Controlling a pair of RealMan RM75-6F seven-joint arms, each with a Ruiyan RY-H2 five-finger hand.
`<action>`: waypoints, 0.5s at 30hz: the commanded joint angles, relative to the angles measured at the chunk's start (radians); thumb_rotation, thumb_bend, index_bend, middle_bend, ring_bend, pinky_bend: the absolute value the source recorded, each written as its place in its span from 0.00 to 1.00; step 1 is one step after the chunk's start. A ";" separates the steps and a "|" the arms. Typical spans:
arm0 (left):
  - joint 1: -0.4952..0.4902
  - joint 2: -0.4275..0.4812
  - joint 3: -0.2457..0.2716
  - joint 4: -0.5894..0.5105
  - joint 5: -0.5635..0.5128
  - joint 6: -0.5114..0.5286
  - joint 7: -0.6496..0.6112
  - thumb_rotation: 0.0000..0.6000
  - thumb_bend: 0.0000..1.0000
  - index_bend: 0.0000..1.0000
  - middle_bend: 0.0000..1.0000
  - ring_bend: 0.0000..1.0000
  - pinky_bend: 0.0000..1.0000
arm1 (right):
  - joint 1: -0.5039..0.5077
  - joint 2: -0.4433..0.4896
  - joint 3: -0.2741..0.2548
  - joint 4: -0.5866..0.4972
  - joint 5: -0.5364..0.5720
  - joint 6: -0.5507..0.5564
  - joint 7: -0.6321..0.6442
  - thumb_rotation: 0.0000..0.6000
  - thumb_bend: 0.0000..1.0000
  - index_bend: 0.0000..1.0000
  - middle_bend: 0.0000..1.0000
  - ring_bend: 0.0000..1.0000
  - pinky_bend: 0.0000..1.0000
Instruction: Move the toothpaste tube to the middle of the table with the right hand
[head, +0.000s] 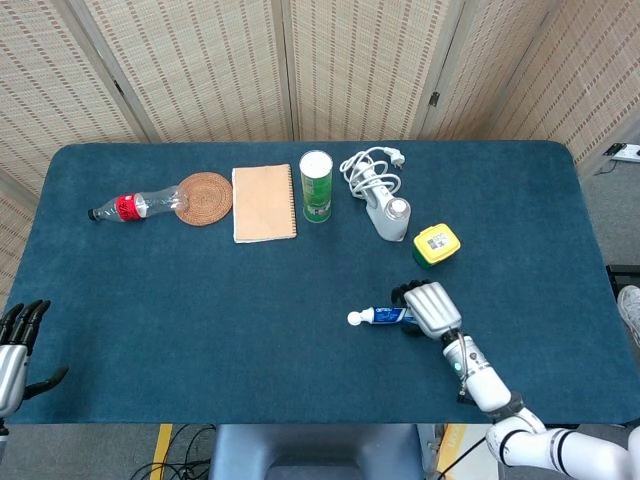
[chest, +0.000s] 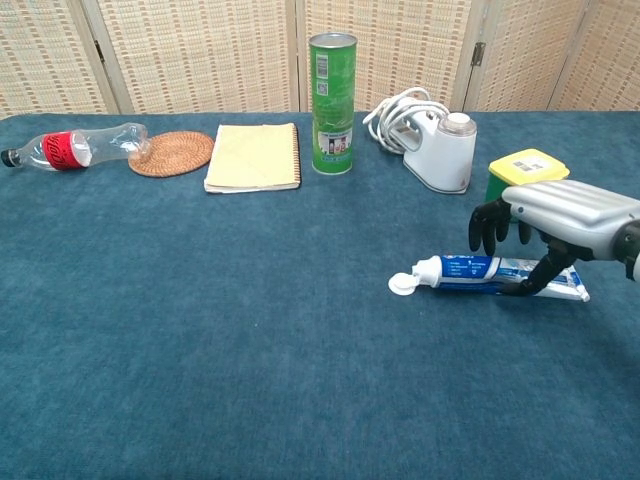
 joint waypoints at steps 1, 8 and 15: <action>0.002 -0.001 0.000 0.005 0.000 0.002 -0.004 1.00 0.20 0.07 0.12 0.08 0.19 | 0.008 -0.012 0.001 0.009 0.010 -0.003 -0.005 1.00 0.28 0.42 0.48 0.37 0.42; 0.005 -0.004 0.002 0.017 0.003 0.002 -0.014 1.00 0.20 0.07 0.12 0.08 0.19 | 0.025 -0.036 0.003 0.026 0.031 -0.004 -0.026 1.00 0.29 0.44 0.50 0.38 0.43; 0.010 -0.006 0.003 0.025 0.000 0.004 -0.023 1.00 0.20 0.07 0.12 0.08 0.19 | 0.030 -0.045 -0.004 0.035 0.049 -0.006 -0.043 1.00 0.29 0.49 0.54 0.42 0.47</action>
